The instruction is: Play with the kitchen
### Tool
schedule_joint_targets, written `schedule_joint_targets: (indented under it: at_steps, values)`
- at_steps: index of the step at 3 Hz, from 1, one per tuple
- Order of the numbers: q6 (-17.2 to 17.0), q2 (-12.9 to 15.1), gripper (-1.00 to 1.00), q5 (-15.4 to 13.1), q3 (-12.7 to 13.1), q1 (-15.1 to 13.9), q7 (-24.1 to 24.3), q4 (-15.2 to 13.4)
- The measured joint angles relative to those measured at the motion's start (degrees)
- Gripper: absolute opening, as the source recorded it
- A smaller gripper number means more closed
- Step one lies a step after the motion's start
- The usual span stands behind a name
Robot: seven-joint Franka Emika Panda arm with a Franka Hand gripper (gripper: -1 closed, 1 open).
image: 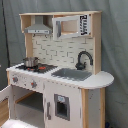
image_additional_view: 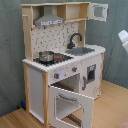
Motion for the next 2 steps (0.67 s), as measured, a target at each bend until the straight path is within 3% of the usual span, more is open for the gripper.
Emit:
schedule_joint_targets:
  at_steps: [2]
  values:
    - [-8.7, 0.1, 1.00, -7.9, -3.1, 1.3, 2.7, 2.2]
